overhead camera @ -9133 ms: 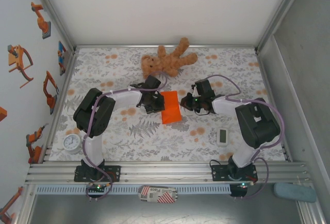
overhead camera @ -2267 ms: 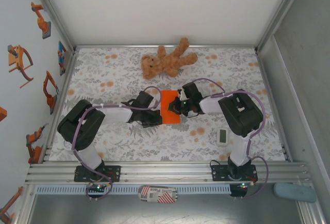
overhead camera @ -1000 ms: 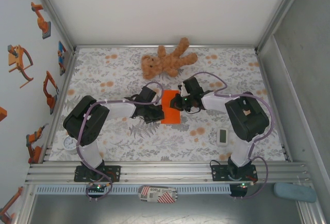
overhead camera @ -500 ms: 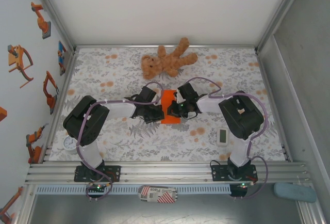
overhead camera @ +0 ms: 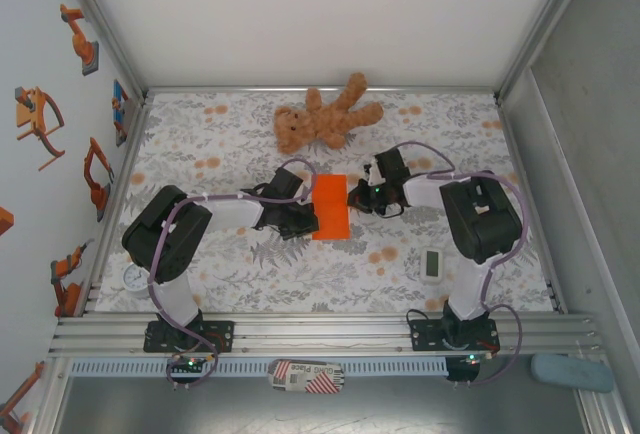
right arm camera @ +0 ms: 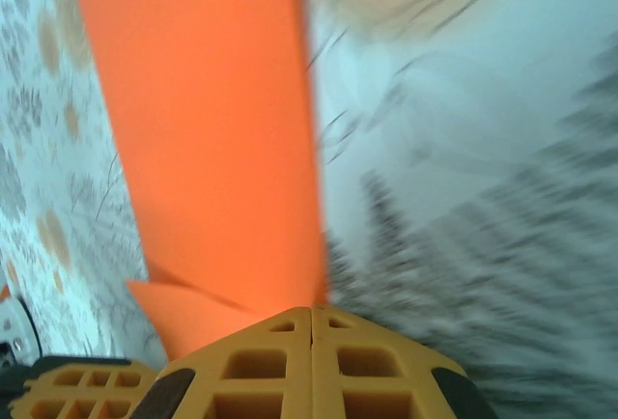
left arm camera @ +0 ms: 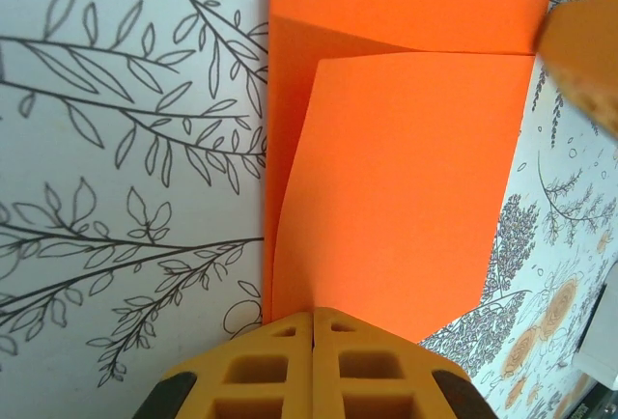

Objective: Fold a paper plane with a square sheet of paper (pick it up from the middle)
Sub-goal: Fold the triangle a second time at the center of the table, then pick up the paper from the center of the table.

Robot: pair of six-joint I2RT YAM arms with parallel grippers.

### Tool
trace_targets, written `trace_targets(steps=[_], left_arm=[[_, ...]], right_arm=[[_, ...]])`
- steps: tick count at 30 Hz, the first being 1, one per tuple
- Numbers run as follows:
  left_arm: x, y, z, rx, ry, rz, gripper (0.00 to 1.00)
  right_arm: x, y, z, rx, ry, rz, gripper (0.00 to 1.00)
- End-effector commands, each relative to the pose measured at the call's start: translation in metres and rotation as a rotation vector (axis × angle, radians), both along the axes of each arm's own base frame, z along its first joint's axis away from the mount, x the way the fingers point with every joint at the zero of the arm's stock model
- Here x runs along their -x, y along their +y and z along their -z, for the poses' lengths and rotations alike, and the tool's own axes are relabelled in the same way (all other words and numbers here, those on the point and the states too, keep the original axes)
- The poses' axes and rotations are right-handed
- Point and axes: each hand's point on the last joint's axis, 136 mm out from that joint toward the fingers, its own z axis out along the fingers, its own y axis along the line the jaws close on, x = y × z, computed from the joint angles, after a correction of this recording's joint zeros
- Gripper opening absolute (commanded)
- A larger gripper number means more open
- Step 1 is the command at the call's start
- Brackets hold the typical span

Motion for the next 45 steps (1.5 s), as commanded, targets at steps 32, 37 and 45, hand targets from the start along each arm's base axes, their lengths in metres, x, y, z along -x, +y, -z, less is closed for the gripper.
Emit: trace_targets(steps=[32, 37, 45], left_arm=[[-0.058, -0.006, -0.011, 0.003, -0.031, -0.122, 0.22], [-0.049, 0.014, 0.012, -0.08, 0.029, -0.187, 0.22], [-0.038, 0.019, 0.028, -0.072, 0.074, -0.224, 0.22]], right_arm=[[0.027, 0.029, -0.029, -0.092, 0.014, 0.146, 0.36], [0.029, 0.03, -0.019, -0.078, 0.037, 0.165, 0.36], [0.031, 0.029, -0.005, -0.07, 0.068, 0.18, 0.36]])
